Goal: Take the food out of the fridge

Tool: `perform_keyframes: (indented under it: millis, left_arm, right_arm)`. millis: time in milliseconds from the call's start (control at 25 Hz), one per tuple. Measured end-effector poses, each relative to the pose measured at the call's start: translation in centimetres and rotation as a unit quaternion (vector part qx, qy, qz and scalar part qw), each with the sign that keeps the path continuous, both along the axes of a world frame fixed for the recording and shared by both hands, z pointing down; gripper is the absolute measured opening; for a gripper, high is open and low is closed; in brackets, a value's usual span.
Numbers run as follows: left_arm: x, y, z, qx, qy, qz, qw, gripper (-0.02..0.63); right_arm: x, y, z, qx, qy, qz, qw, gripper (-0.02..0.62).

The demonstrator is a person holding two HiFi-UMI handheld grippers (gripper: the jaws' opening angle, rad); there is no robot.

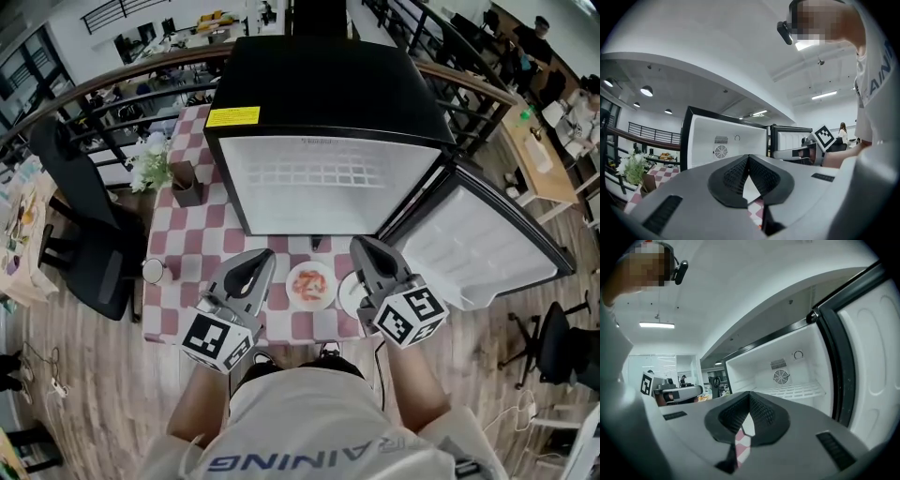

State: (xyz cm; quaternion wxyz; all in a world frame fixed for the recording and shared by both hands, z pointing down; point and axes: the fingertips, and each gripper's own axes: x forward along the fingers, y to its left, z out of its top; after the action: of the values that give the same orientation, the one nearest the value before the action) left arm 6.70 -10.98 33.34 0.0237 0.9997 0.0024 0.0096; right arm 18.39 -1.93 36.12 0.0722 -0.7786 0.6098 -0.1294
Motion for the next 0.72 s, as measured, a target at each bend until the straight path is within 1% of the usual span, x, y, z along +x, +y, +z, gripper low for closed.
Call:
perform_keyframes:
  millis: [120,240,480,720]
  left_arm:
    - [1.0,0.7,-0.5,0.007,0.005,0.01,0.9999,0.008]
    - [1.5,1.0,-0.5,0.007,0.007,0.014,0.9999,0.008]
    - [1.7,1.4,-0.3,0.006,0.005,0.015,0.9999,0.008]
    - [1.2,1.2,-0.2,0.006,0.002,0.007,1.0,0.008]
  right_arm:
    - [0.9,0.8,-1.1,0.002,0.018,0.01,1.0,0.02]
    - [1.3,1.3,-1.5,0.004,0.026,0.014,1.0,0.02]
    - [1.4,1.5,-1.4,0.003,0.024,0.013,1.0,0.02]
    - [1.2,1.2,-1.3,0.005,0.023,0.007,1.0,0.02]
